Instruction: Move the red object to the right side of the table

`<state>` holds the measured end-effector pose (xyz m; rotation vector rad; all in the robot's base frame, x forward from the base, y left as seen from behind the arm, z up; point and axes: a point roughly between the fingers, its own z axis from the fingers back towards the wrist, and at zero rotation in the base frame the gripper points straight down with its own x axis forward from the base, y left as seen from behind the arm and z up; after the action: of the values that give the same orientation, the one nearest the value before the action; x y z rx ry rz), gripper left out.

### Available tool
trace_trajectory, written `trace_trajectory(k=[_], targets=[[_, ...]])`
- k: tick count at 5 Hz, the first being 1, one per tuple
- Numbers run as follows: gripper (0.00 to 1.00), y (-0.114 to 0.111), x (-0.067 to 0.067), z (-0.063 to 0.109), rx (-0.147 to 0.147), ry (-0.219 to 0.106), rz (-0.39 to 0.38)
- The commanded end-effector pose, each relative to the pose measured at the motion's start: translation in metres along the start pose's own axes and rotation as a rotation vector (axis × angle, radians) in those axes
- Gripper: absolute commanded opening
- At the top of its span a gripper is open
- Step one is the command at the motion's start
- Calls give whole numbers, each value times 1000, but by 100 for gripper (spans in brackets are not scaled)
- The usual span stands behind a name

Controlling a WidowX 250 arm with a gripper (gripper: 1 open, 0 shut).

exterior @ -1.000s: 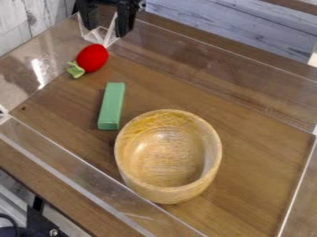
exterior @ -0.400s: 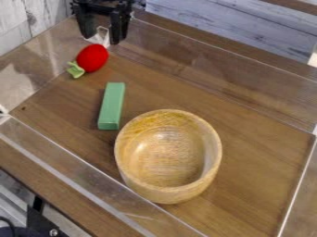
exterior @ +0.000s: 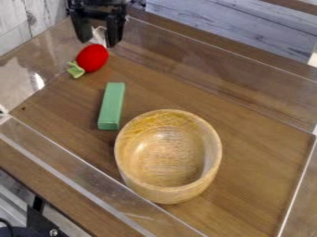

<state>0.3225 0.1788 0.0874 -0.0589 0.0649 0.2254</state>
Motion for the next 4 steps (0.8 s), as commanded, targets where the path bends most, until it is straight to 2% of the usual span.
trace_trajectory(k=[1, 2, 4], targets=[[100, 12, 16, 12, 16, -58, -90], [100, 21, 25, 4, 8, -50, -172], [100, 32, 34, -8, -34, -46, -115]])
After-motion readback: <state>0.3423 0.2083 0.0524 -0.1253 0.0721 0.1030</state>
